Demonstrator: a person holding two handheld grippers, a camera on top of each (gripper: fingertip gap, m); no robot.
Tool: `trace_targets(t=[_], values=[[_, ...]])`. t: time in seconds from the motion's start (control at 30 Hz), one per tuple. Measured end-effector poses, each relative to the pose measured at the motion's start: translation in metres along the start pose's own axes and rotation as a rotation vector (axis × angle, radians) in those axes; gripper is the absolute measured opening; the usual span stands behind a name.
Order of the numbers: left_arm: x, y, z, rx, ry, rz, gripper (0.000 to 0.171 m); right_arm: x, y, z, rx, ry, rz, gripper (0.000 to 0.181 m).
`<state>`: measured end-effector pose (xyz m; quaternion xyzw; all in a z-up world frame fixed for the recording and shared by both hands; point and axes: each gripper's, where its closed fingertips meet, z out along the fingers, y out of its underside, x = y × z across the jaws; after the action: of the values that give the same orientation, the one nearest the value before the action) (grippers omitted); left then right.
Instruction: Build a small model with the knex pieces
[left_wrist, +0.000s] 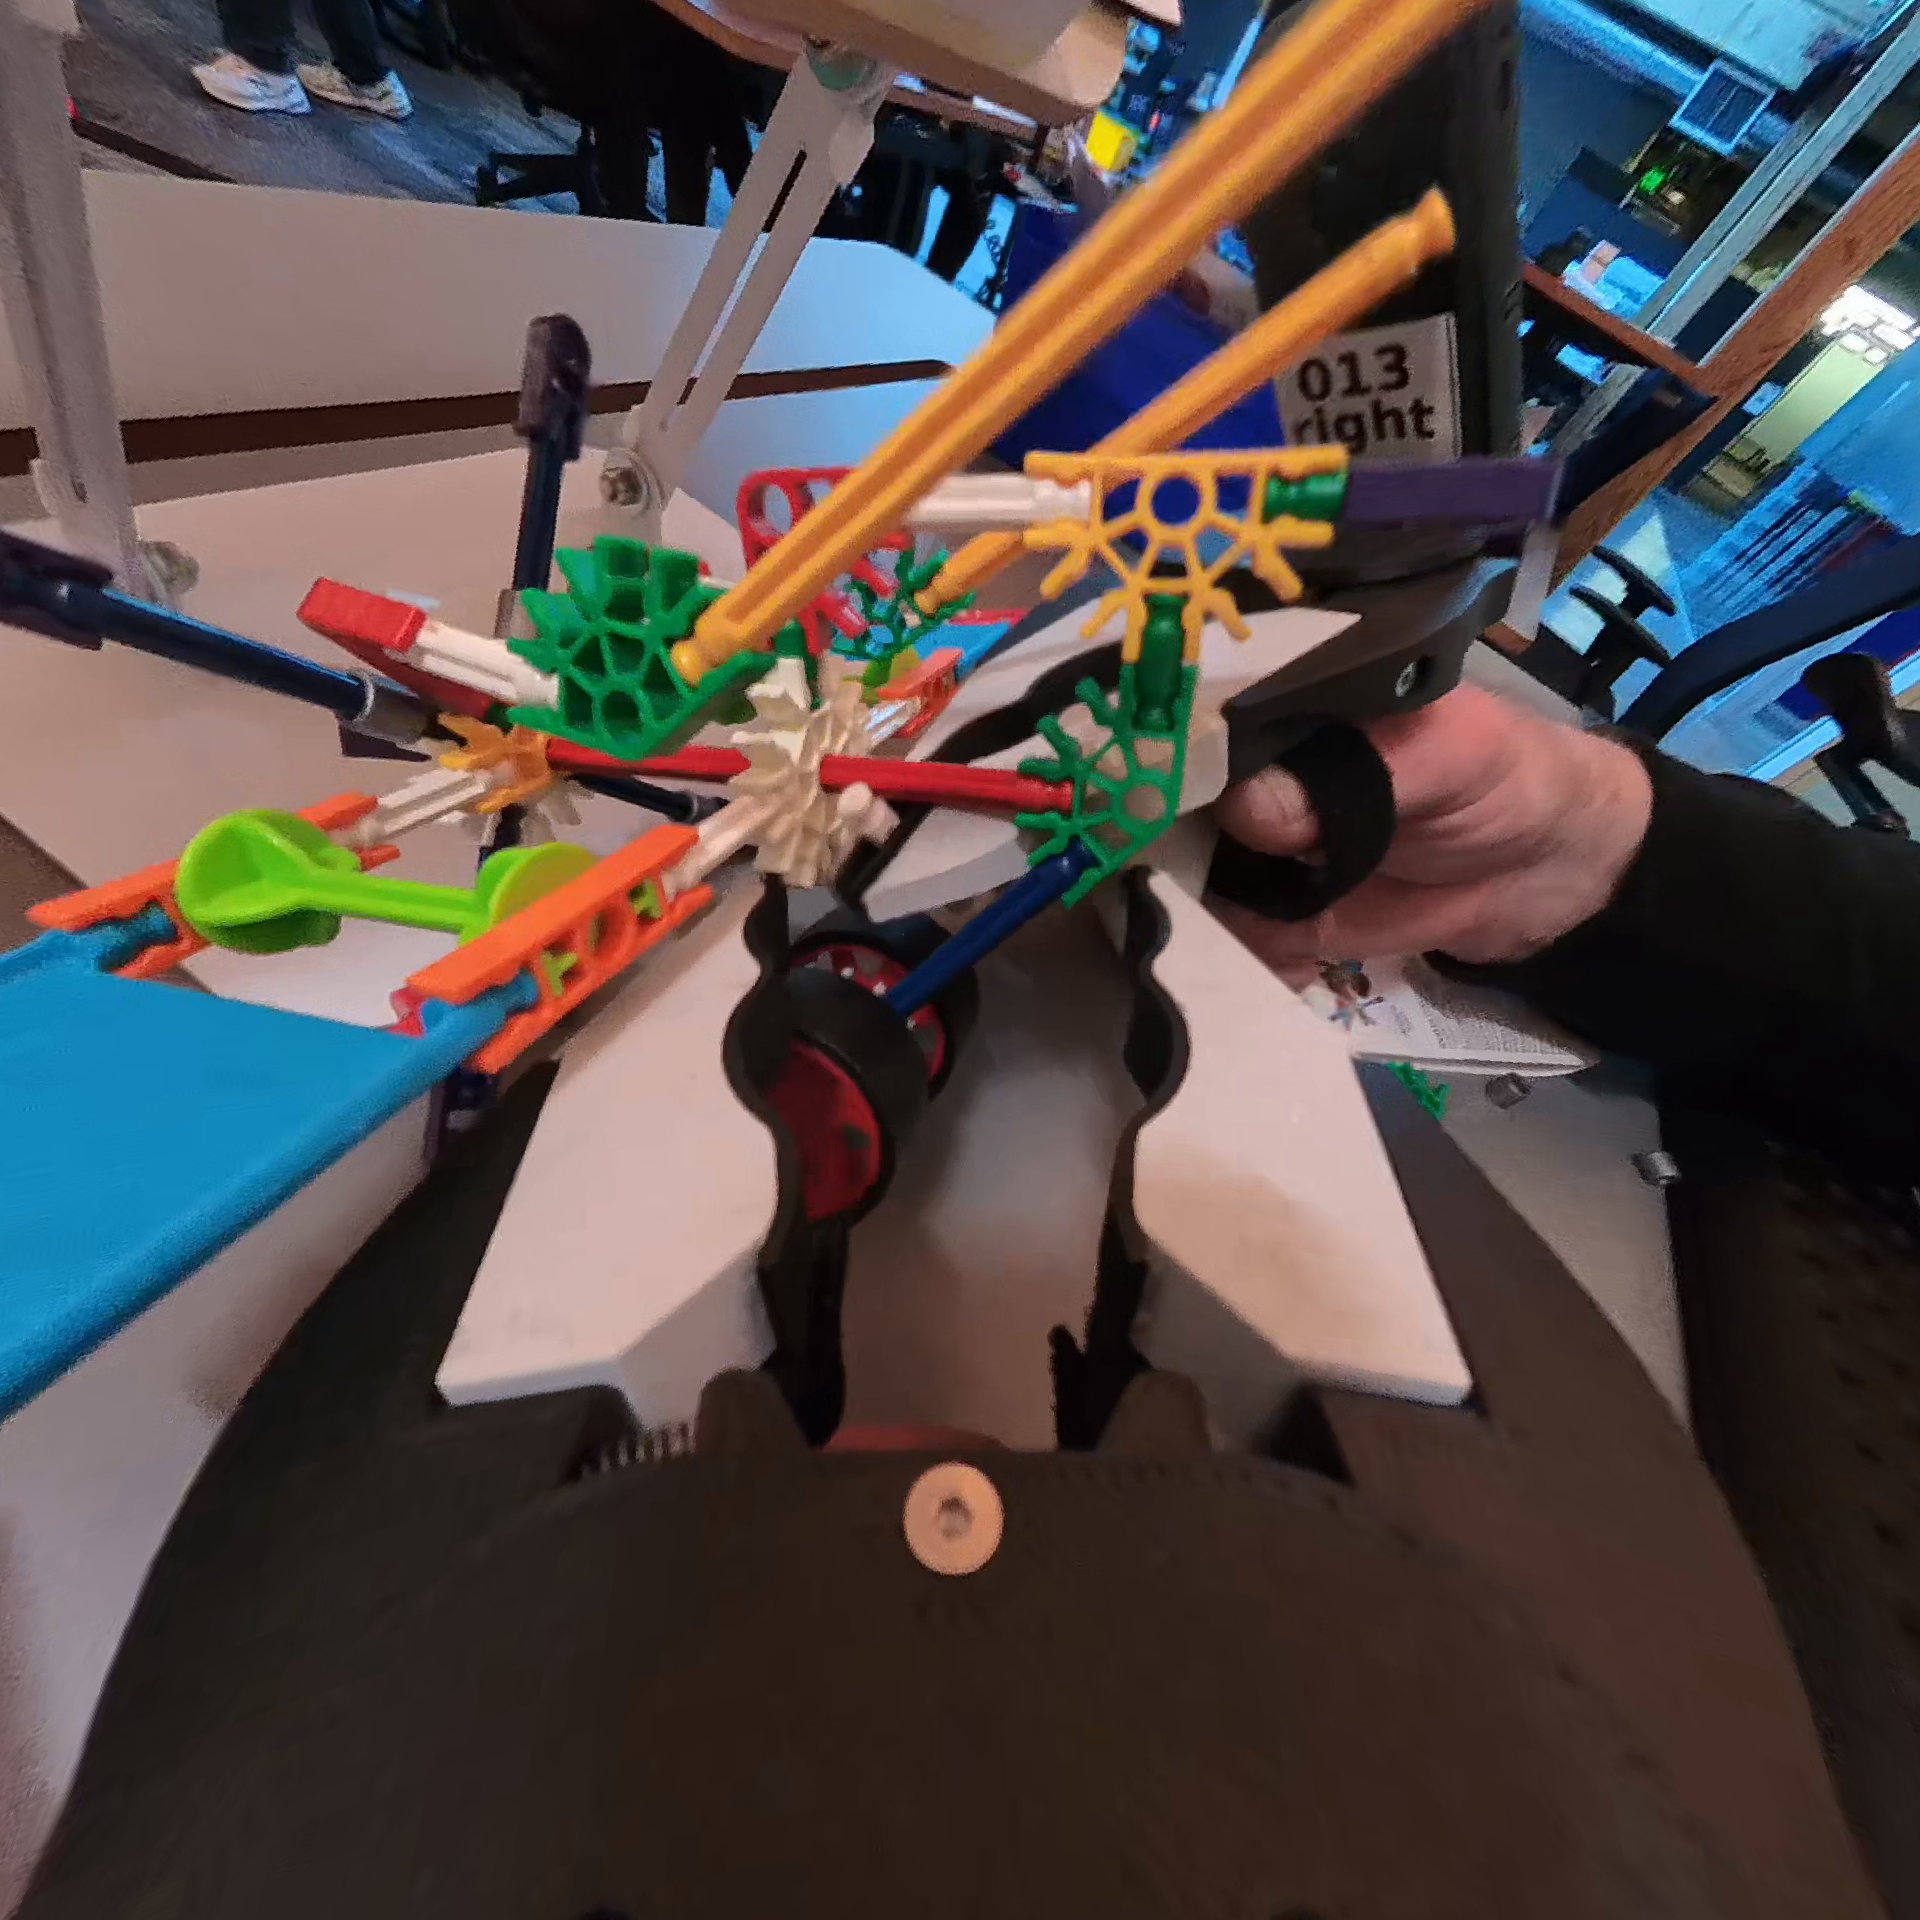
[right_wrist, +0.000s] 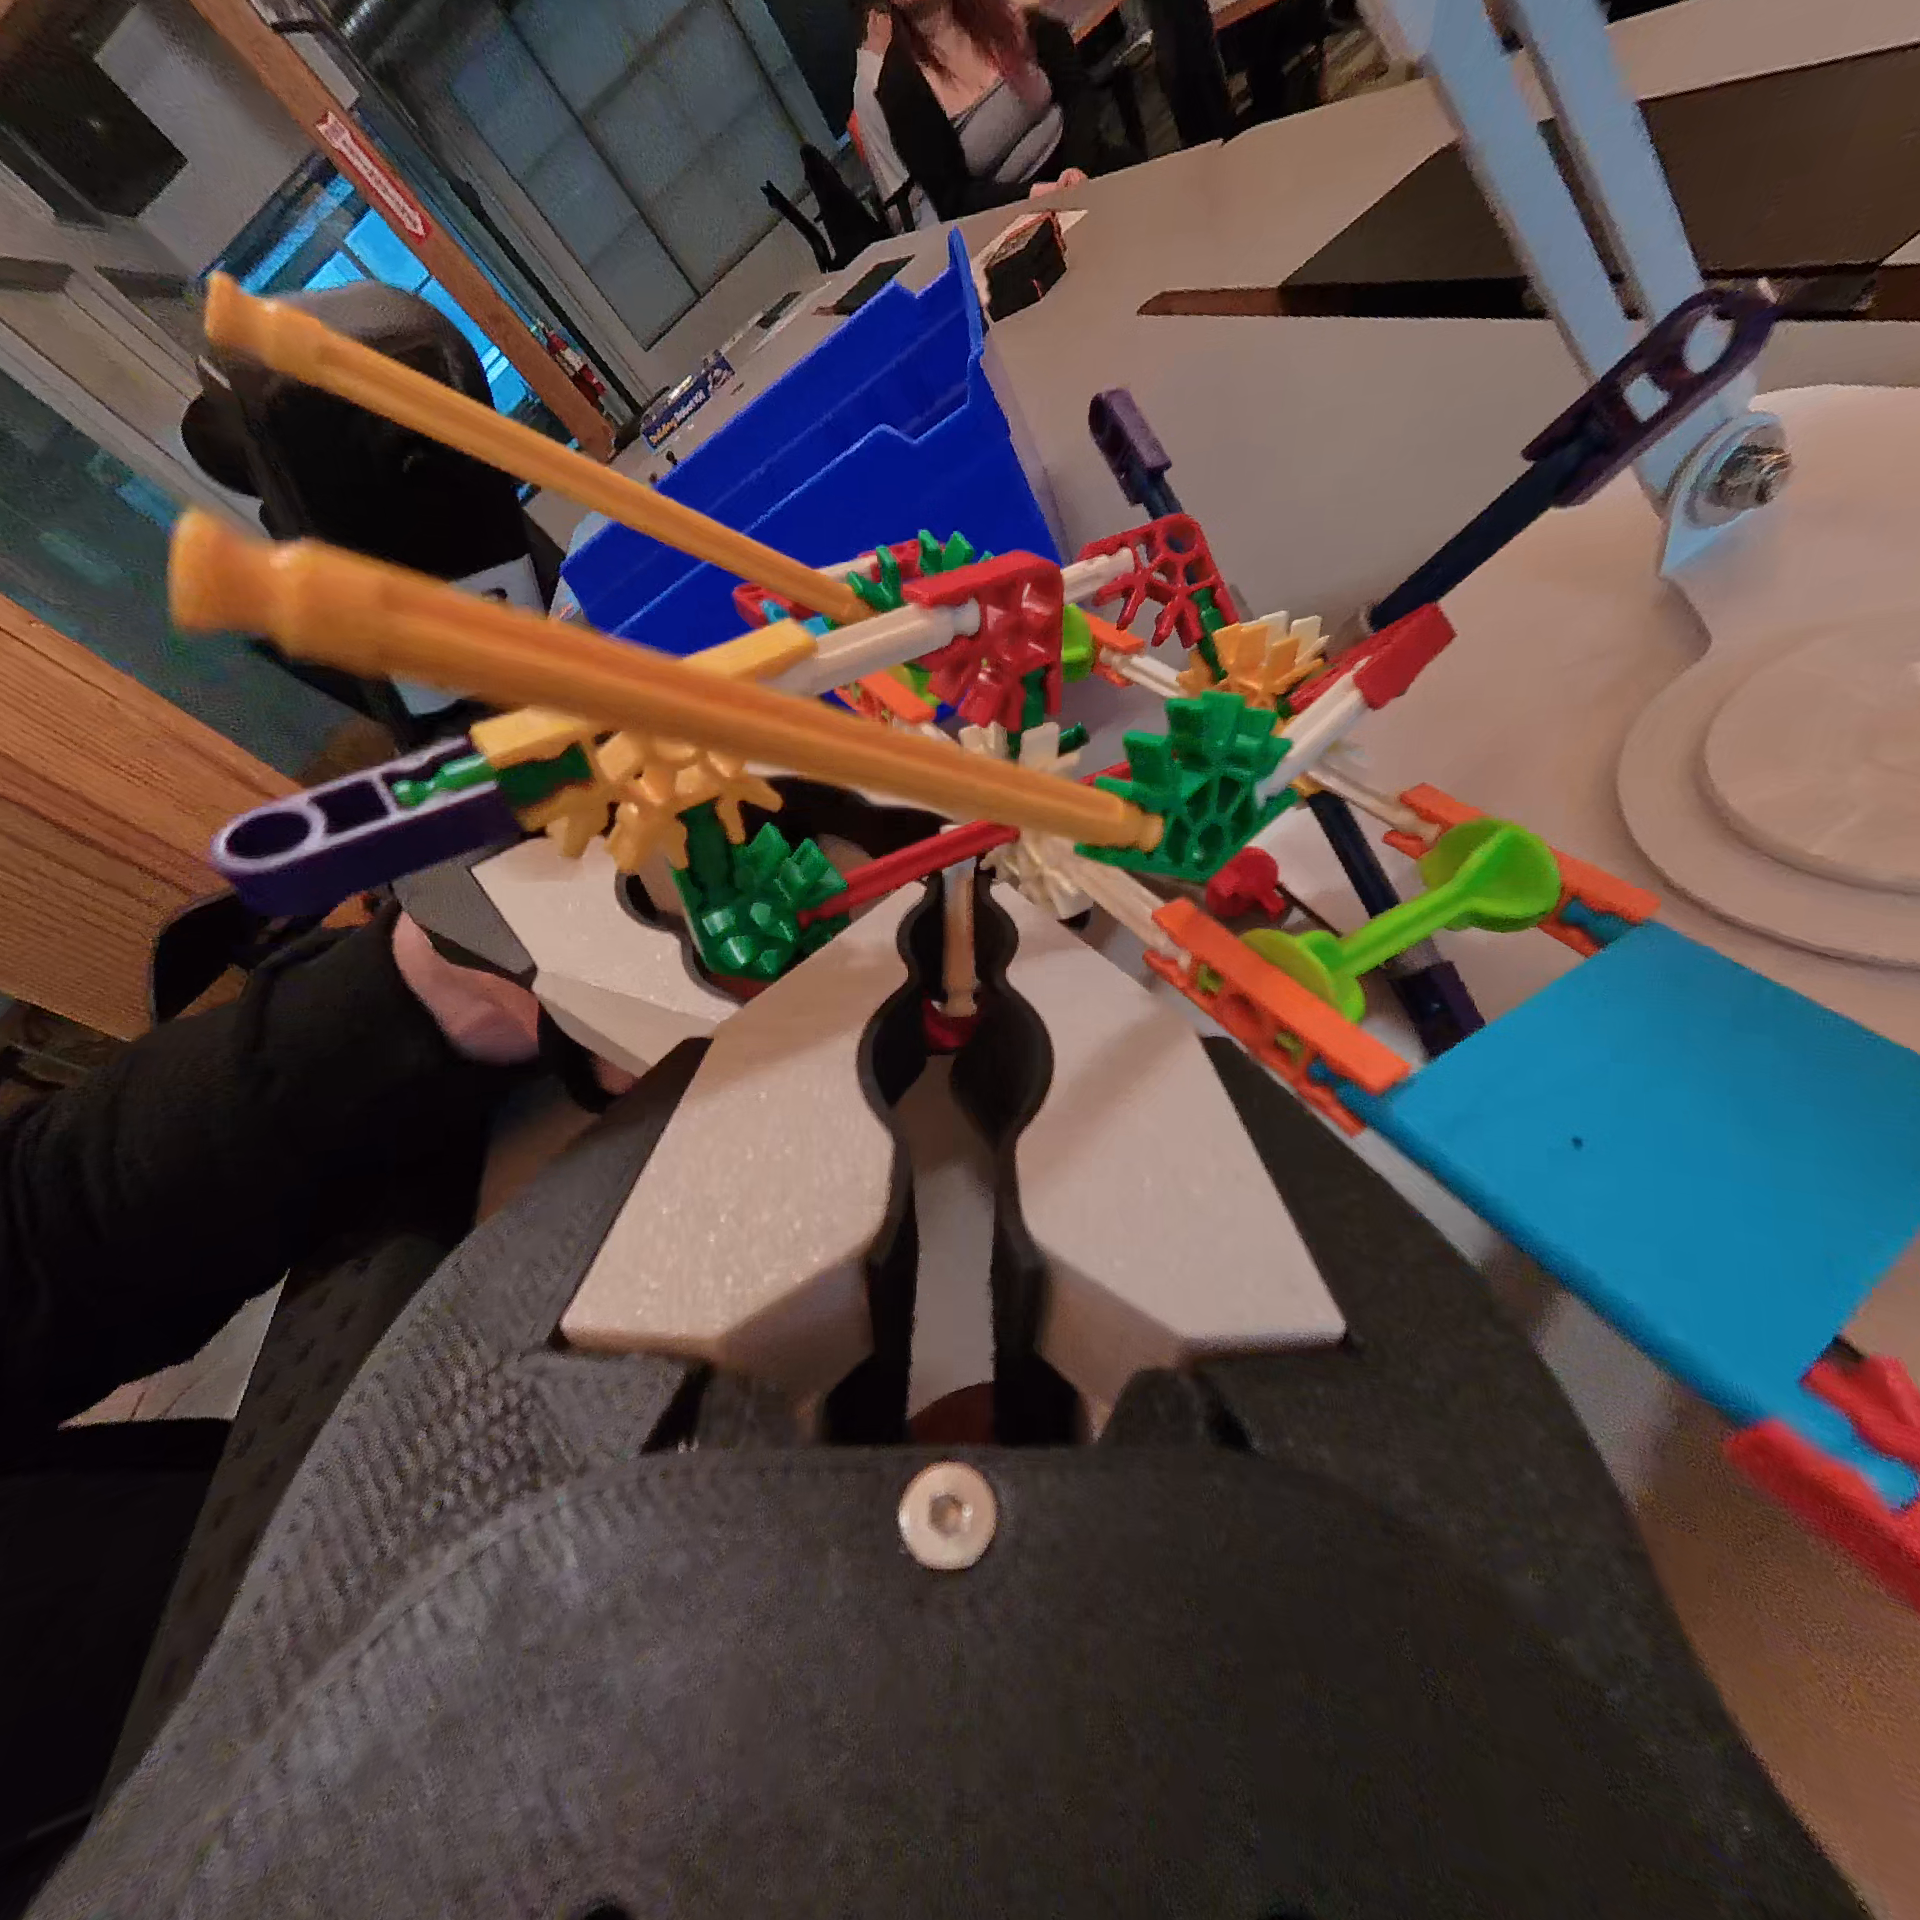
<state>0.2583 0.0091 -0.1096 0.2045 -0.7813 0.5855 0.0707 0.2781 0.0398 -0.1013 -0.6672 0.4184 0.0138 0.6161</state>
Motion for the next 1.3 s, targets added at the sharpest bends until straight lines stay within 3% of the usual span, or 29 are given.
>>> trace_targets(t=[0.27,0.53,0.7,0.8,0.97,1.1,1.3], values=[[0.011,0.007,-0.004,-0.062,0.010,0.071,0.052,0.000,-0.002,-0.003,0.026,-0.006,-0.006,0.002],[0.003,-0.001,-0.023,-0.032,0.048,-0.028,0.052,0.003,-0.004,-0.004,0.050,0.018,-0.011,0.002],[-0.007,-0.008,-0.028,-0.005,-0.055,0.053,0.016,0.002,-0.003,-0.003,0.051,0.004,-0.003,0.001],[-0.020,-0.008,-0.028,0.000,-0.131,0.085,0.012,0.001,-0.001,-0.003,0.042,-0.001,-0.009,0.001],[-0.018,-0.012,-0.027,0.030,-0.113,0.062,0.012,-0.001,0.002,-0.002,0.022,-0.013,-0.024,0.001],[-0.010,-0.011,-0.020,0.040,-0.025,-0.014,0.030,0.001,0.003,-0.002,0.016,-0.004,-0.032,0.002],[-0.009,-0.011,-0.019,0.053,0.009,-0.052,0.029,0.000,0.006,-0.003,-0.004,-0.007,-0.058,0.002]])
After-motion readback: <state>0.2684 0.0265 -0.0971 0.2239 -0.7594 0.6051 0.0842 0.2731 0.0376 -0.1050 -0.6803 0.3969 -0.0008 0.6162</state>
